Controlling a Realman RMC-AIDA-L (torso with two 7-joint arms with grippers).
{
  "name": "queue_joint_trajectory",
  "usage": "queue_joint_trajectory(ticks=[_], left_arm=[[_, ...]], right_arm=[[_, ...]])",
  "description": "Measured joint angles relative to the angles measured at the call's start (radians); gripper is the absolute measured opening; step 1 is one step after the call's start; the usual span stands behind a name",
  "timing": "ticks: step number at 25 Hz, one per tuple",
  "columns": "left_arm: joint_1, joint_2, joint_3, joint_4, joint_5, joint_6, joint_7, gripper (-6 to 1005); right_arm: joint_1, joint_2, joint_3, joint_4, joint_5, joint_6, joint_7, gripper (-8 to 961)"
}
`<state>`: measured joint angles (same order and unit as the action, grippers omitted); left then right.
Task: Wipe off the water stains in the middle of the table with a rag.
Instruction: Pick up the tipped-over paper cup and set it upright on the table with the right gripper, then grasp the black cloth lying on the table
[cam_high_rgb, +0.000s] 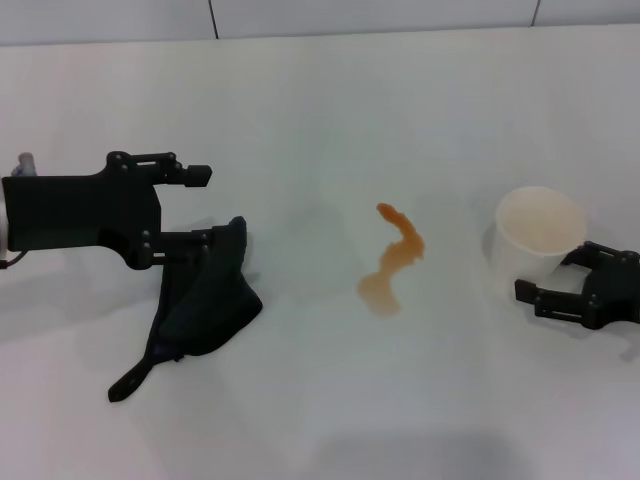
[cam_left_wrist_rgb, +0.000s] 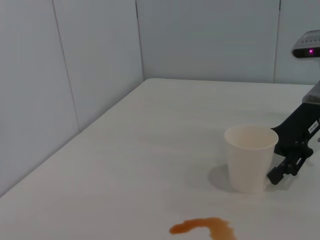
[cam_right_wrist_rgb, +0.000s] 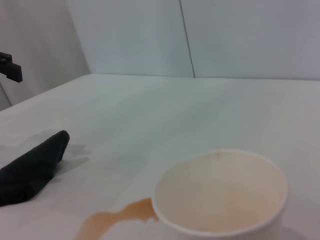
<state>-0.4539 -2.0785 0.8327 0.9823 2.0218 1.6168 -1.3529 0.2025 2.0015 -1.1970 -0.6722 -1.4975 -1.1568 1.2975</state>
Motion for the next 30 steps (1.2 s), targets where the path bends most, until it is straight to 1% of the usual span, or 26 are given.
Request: queue_joint_trajectory(ticks=[9, 14, 17, 21, 26, 30], left_arm=[[0.000, 0.000, -0.002, -0.001, 0.000, -0.001, 0.000, 732], [-0.001, 0.000, -0.001, -0.002, 0.000, -0.002, 0.000, 732], [-0.002, 0.000, -0.001, -0.002, 0.000, -0.002, 0.006, 732], [-0.002, 0.000, 0.000, -0.002, 0.000, -0.002, 0.011, 732], [-0.001, 0.000, -0.001, -0.002, 0.000, -0.001, 0.012, 732], [0.001, 0.000, -0.003, -0.002, 0.000, -0.001, 0.012, 732]], right_arm=[[-0.016, -0.007, 0.002, -0.009, -0.001, -0.126, 0.005, 862], [-0.059, -0.003, 0.002, -0.063, -0.005, -0.151, 0.014, 862], [-0.069, -0.001, 0.011, -0.080, -0.017, -0.138, 0.021, 862], [-0.068, 0.000, 0.049, -0.093, -0.061, -0.118, 0.041, 862], [-0.087, 0.000, 0.104, -0.130, -0.080, -0.135, 0.051, 858], [-0.102, 0.003, 0.158, -0.161, -0.080, -0.175, 0.051, 857]])
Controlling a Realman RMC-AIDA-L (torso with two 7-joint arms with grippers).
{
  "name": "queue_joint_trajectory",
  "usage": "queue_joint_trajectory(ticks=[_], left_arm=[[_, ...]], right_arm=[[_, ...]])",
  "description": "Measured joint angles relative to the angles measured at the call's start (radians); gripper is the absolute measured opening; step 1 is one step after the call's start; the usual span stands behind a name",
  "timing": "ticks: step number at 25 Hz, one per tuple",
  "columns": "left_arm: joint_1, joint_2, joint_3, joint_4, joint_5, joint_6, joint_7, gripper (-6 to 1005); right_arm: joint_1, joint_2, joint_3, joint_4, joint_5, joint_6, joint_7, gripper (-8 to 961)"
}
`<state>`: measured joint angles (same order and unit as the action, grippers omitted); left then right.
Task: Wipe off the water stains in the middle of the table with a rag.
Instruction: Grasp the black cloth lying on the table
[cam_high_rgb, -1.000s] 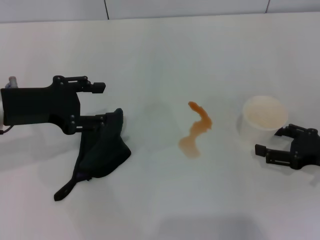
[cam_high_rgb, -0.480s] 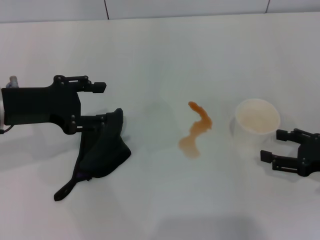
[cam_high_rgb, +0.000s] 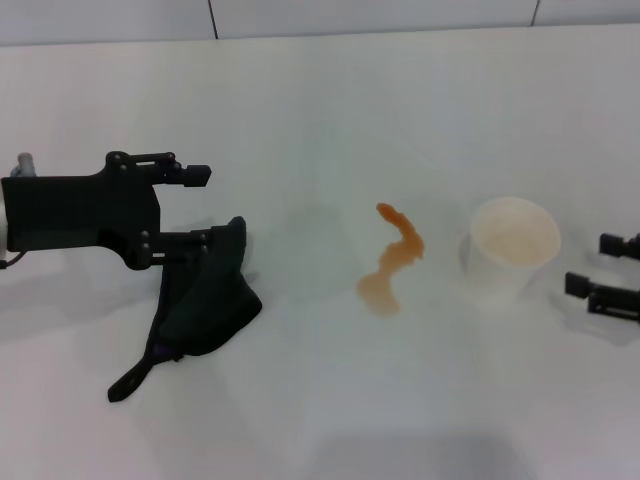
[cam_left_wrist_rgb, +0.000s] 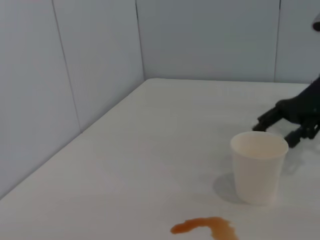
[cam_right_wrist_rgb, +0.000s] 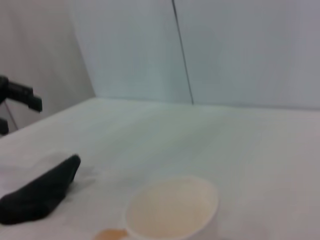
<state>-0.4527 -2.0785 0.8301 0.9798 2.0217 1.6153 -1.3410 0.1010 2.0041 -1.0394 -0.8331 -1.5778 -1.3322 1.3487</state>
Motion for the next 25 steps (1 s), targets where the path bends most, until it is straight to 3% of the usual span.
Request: queue_joint_trajectory(ticks=[13, 25], left_arm=[[-0.001, 0.000, 0.000, 0.000, -0.026, -0.003, 0.001, 729], [-0.006, 0.001, 0.003, 0.000, -0.027, -0.027, -0.001, 729]], right_arm=[[-0.026, 0.004, 0.131, -0.143, 0.016, -0.180, 0.036, 857], [0.054, 0.005, 0.048, -0.310, 0.033, -0.221, 0.110, 857]])
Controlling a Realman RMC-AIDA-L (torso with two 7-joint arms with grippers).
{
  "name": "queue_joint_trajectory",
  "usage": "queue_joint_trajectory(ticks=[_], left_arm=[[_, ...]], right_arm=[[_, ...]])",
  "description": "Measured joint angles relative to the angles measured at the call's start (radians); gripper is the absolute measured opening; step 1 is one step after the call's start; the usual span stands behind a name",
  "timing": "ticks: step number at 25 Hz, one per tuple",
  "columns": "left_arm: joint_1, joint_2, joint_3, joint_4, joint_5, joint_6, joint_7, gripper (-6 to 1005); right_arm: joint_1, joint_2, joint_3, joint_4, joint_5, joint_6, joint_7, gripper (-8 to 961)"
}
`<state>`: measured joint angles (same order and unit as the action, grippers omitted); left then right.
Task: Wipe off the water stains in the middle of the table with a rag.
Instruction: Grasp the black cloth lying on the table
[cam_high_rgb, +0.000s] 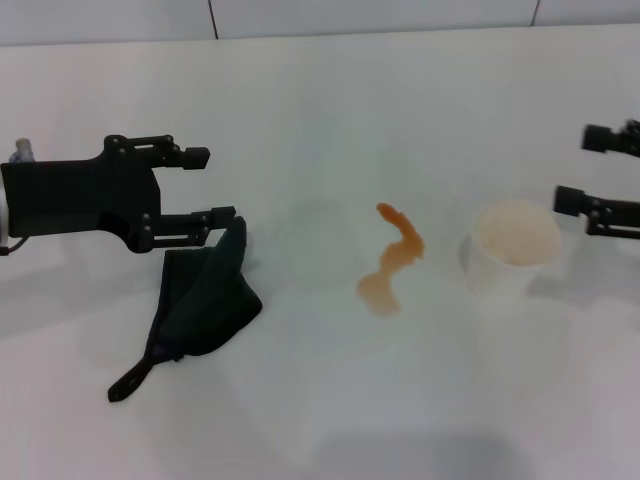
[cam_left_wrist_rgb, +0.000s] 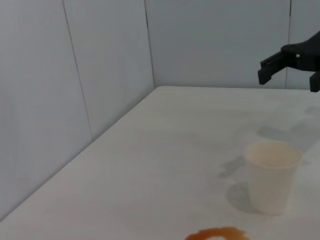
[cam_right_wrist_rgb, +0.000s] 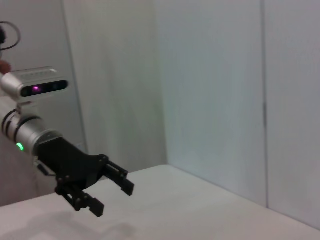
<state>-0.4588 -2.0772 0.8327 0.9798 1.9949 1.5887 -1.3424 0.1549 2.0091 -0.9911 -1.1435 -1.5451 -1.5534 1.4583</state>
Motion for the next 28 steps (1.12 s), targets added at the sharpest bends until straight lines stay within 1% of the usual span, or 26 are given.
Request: queue_joint_trajectory(ticks=[7, 11, 15, 18, 24, 26, 27, 28], left_arm=[[0.000, 0.002, 0.000, 0.001, 0.010, -0.001, -0.010, 727], [0.000, 0.003, 0.001, 0.003, 0.011, -0.001, -0.034, 726], [0.000, 0.009, 0.004, 0.010, 0.011, 0.011, -0.066, 725], [-0.011, 0.021, 0.007, 0.011, 0.030, 0.036, -0.119, 725], [-0.062, 0.038, 0.008, 0.032, 0.188, 0.084, -0.309, 723], [-0.074, 0.043, 0.007, 0.037, 0.231, 0.094, -0.352, 722], [-0.074, 0.043, 0.007, 0.037, 0.231, 0.094, -0.352, 722], [-0.092, 0.045, 0.008, 0.038, 0.306, 0.110, -0.389, 722]], right_arm=[[0.060, -0.002, -0.050, -0.078, -0.102, 0.007, 0.089, 857], [0.082, -0.001, -0.088, -0.087, -0.139, 0.028, 0.105, 857], [0.107, 0.000, -0.118, -0.094, -0.181, 0.054, 0.139, 856], [0.119, 0.000, -0.134, -0.107, -0.186, 0.055, 0.156, 856], [0.130, 0.001, -0.152, -0.152, -0.182, 0.055, 0.190, 856], [0.130, 0.000, -0.169, -0.162, -0.179, 0.057, 0.191, 856], [0.130, 0.001, -0.176, -0.163, -0.179, 0.059, 0.191, 856], [0.130, 0.001, -0.183, -0.164, -0.179, 0.060, 0.191, 856]])
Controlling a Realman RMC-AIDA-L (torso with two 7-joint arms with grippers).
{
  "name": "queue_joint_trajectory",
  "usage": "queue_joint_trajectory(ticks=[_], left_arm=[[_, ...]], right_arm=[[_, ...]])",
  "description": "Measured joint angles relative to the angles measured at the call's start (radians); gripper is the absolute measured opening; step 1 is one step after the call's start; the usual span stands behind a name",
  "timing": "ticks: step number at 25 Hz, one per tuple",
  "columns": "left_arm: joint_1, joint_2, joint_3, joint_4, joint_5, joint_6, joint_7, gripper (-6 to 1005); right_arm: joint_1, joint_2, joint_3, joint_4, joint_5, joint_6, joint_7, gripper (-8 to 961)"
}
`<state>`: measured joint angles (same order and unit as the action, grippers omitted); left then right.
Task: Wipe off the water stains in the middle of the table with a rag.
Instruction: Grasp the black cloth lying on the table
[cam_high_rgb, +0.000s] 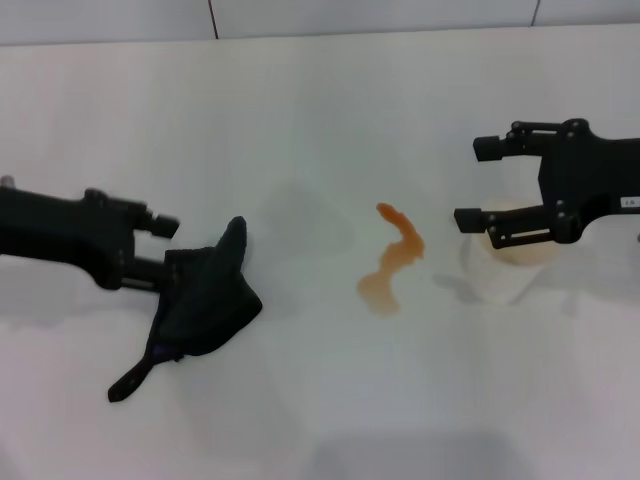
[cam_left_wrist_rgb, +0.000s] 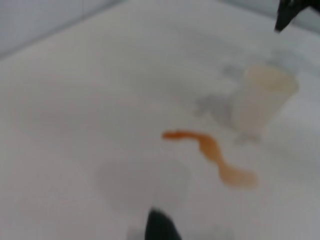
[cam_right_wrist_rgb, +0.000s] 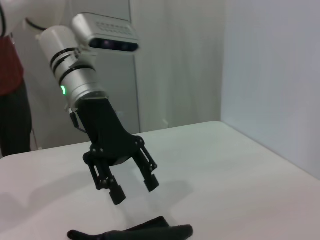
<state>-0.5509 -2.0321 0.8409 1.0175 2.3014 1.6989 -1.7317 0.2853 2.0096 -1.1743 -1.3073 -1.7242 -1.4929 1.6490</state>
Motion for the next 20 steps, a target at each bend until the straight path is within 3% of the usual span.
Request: queue_joint_trajectory(ticks=[12, 20], left_arm=[[-0.085, -0.015, 0.000, -0.076, 0.180, -0.079, 0.005, 719], [-0.126, -0.034, 0.042, -0.130, 0.193, -0.146, 0.018, 717]], right_arm=[[0.001, 0.000, -0.071, 0.009, 0.024, 0.033, 0.000, 856], [0.002, 0.001, -0.080, 0.015, 0.028, 0.043, 0.000, 856]])
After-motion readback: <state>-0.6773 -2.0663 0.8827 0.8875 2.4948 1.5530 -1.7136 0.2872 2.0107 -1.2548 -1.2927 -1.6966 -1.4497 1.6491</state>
